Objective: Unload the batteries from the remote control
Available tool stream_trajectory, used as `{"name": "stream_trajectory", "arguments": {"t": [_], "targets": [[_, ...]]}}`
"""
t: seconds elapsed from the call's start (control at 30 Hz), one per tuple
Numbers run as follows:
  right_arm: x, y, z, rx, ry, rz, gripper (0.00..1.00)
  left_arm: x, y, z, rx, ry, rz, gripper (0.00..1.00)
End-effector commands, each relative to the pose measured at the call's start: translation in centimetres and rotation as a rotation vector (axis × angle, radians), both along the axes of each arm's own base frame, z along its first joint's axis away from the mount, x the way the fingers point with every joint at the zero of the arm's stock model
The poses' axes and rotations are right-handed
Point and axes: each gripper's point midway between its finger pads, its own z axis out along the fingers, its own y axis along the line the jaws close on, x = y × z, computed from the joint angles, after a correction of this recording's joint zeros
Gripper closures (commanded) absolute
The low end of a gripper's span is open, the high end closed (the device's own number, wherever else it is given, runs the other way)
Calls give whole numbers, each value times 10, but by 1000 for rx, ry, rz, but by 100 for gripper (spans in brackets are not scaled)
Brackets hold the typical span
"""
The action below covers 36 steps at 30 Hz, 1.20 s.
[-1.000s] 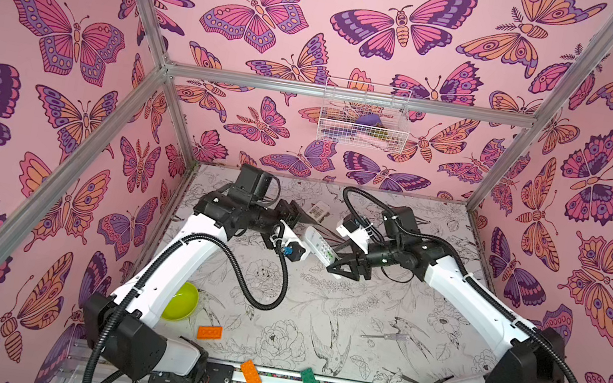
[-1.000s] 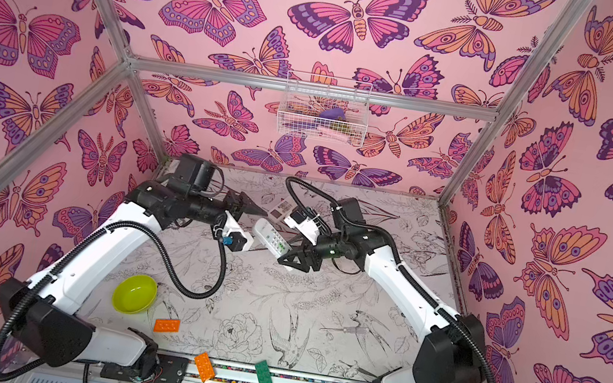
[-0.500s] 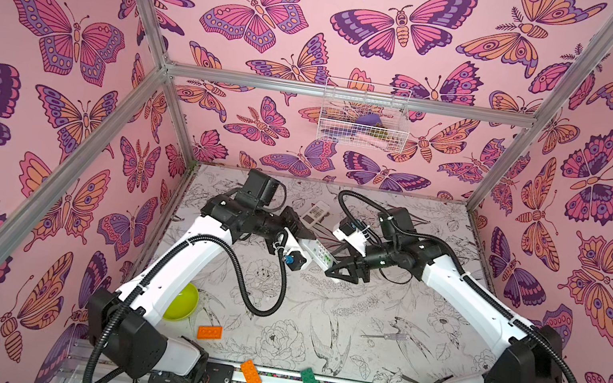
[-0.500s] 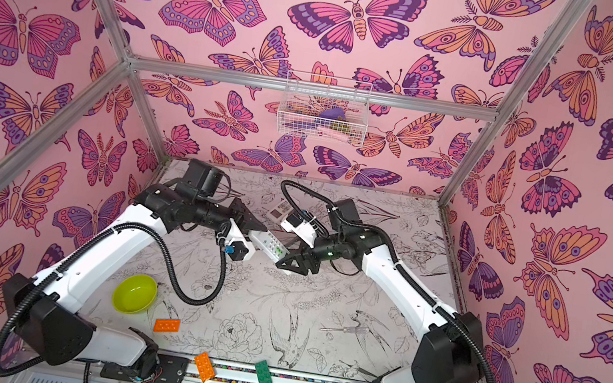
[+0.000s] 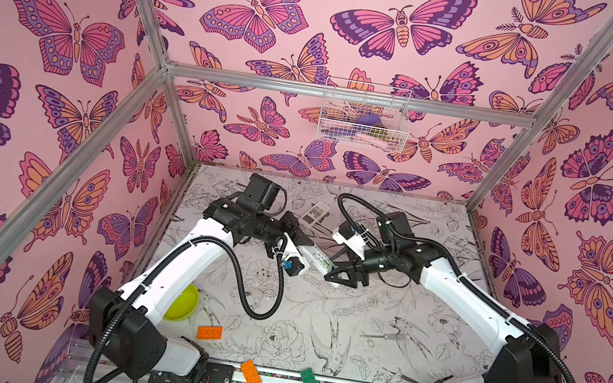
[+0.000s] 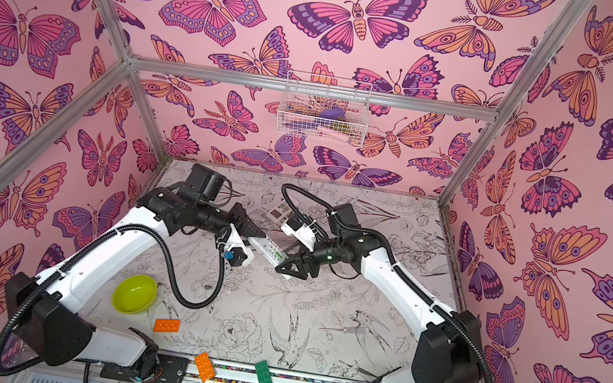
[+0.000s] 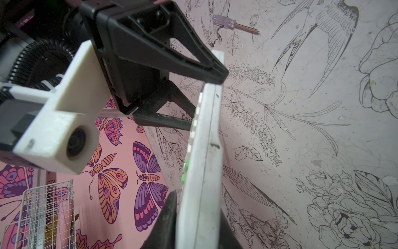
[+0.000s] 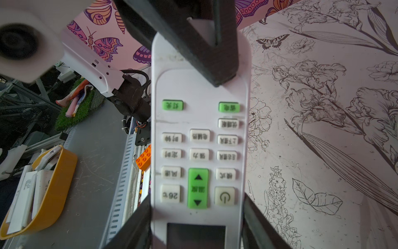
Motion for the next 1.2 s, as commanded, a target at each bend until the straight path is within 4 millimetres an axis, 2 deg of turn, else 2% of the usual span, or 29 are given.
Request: {"name": "stream_trajectory", "arguments": {"t": [0.0, 0.1, 0.3, 0.5, 0.53, 0.57, 0.6, 0.67, 0.73, 0.83, 0.9, 1.0, 1.17], "targets": [[-1, 0, 20, 47, -115, 5, 27, -9, 3, -3, -2, 70, 41, 93], [-2, -7, 19, 42, -162, -31, 17, -6, 8, -9, 16, 108, 103, 95], [-7, -26, 31, 40, -204, -97, 17, 0, 16, 0, -46, 361, 402, 100], [16, -41, 63, 137, -308, -328, 17, -7, 32, -11, -141, 726, 757, 100], [21, -44, 66, 154, -320, -380, 17, -9, 33, -16, -162, 825, 813, 100], [27, -48, 67, 169, -325, -436, 17, -18, 36, -8, -212, 888, 841, 100], [32, -51, 66, 181, -321, -479, 18, -22, 36, -9, -234, 963, 873, 100], [42, -58, 63, 200, -277, -582, 19, -28, 37, -16, -271, 1133, 951, 100], [42, -61, 55, 202, -224, -618, 19, -32, 37, -28, -278, 1256, 1006, 100], [40, -57, 40, 212, -158, -610, 20, -42, 34, -47, -264, 1368, 1015, 100], [36, -53, 31, 202, -96, -597, 21, -41, 34, -54, -298, 1462, 1045, 100], [32, -52, 18, 206, -34, -604, 21, -30, 38, -59, -412, 1588, 1061, 100], [41, -55, 1, 251, 83, -713, 22, -3, 57, -72, -630, 1760, 1143, 100]]}}
